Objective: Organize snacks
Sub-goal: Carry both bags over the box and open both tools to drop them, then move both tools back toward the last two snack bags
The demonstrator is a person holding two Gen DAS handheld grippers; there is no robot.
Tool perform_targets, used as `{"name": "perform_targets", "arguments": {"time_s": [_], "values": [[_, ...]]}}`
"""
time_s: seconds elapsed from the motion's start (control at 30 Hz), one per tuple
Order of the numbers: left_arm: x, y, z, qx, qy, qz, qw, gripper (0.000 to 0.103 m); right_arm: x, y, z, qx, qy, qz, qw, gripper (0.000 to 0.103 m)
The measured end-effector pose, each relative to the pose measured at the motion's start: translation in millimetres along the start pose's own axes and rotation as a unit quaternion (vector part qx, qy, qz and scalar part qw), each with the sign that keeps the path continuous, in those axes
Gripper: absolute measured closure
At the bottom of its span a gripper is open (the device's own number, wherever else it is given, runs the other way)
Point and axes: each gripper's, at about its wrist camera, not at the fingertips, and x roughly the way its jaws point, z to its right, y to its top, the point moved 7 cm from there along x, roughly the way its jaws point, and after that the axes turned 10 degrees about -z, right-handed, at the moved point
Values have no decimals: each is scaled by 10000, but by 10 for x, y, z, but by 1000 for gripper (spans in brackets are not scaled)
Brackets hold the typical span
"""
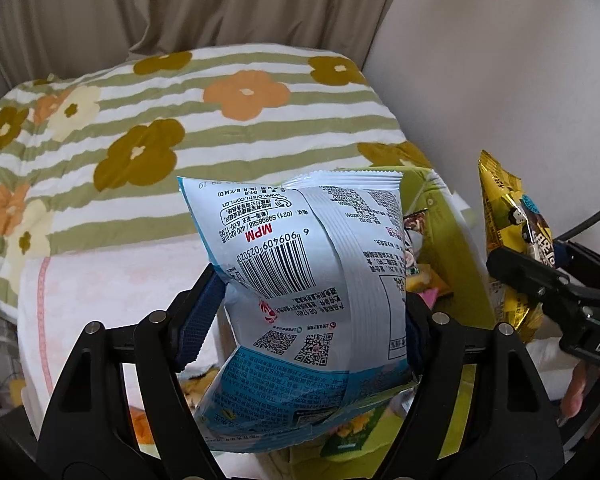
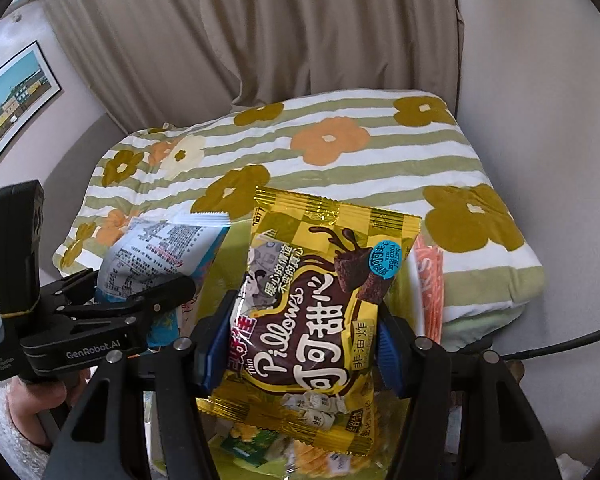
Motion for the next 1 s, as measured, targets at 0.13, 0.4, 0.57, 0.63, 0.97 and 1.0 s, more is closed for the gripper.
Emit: {"name": "perform_targets", "arguments": {"time_s": [0.13,0.4,0.57,0.63,0.97,1.0], "values": [[109,77,7,93,240,-43,9997,0,78,54,87,35,39,-82,10000,46],[88,-126,-167,63,-53,-242,9997,1,244,145,143,5,121,-305,9995,46],[51,-241,-336,-83,-5,-301,9995,1,349,216,111,-179,63,-493,9986,46],[39,-250,-398,-148,20,-288,9995,1,387,239,104,-216,12,-505,9985,44],[-119,-444,-506,-279,63,-150,9995,1,297,120,127,-291,-82,-290,9991,0],[-132,-480,-514,-301,70,-154,9994,1,280,105,109,-304,-49,-282,9991,0]]}}
